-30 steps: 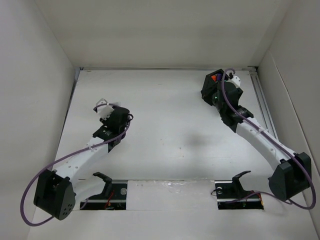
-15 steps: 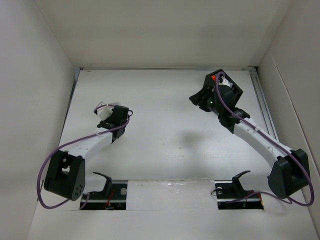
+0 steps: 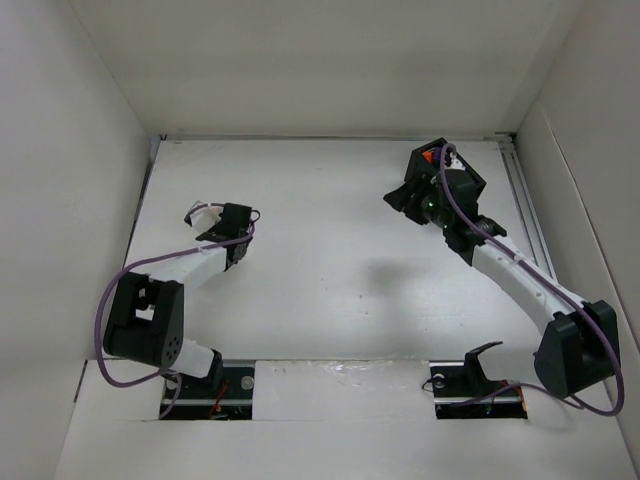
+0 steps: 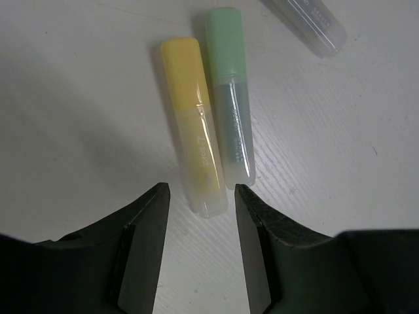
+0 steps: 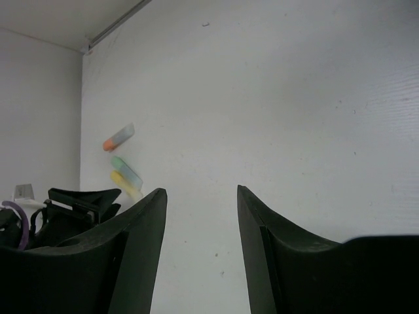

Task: Sort the stationery into containers
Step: Pick up the pen from the center of the board.

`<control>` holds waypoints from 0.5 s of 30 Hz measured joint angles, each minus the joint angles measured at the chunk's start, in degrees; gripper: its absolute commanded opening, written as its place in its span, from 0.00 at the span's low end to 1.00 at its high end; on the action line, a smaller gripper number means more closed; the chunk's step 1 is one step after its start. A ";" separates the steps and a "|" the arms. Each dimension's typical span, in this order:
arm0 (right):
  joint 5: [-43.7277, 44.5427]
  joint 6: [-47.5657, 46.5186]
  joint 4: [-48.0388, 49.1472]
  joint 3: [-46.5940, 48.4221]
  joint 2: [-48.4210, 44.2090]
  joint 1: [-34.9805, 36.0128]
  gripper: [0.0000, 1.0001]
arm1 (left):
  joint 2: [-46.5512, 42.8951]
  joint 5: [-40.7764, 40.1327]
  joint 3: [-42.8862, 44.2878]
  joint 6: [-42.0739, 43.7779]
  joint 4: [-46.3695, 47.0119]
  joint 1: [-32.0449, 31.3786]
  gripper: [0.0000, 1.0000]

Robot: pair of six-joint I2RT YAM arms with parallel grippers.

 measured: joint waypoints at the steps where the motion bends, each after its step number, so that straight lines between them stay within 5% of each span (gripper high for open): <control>1: -0.31 0.02 0.00 0.00 0.00 -0.07 0.53 | 0.52 0.13 0.00 0.07 0.37 0.24 0.41; 15: -3.13 0.04 0.17 0.00 -0.04 -0.66 0.54 | 7.69 2.12 2.12 1.66 3.58 1.18 0.31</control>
